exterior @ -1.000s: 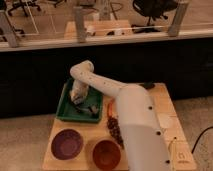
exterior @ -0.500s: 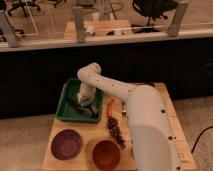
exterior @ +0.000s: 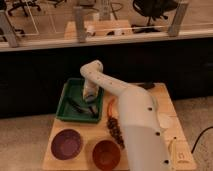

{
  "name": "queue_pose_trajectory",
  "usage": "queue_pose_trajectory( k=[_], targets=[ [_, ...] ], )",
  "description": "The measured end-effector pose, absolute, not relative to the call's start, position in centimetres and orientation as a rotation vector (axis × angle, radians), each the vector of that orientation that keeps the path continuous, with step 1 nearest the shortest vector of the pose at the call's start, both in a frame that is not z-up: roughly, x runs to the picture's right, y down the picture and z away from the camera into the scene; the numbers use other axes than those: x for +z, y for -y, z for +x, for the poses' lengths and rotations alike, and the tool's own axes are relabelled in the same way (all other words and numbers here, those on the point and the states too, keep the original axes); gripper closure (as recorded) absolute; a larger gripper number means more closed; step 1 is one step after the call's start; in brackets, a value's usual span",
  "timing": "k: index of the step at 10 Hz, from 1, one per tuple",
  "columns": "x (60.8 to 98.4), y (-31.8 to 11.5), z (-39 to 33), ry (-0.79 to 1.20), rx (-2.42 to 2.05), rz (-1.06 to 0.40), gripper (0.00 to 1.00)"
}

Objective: Wipe tray with sponge

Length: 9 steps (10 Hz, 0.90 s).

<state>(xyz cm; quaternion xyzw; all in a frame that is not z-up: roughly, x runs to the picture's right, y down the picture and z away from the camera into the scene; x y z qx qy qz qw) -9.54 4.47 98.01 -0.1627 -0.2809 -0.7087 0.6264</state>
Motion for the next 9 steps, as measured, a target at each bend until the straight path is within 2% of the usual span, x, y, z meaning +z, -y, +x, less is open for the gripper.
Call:
queue_pose_trajectory(
  k=[5,9],
  targets=[
    [98.5,-2.8,-14.6,0.667,-1.663,-0.323,1.00],
    [95.3,-4.2,-16.0,0.698,-1.715,-0.262,1.00]
  ],
)
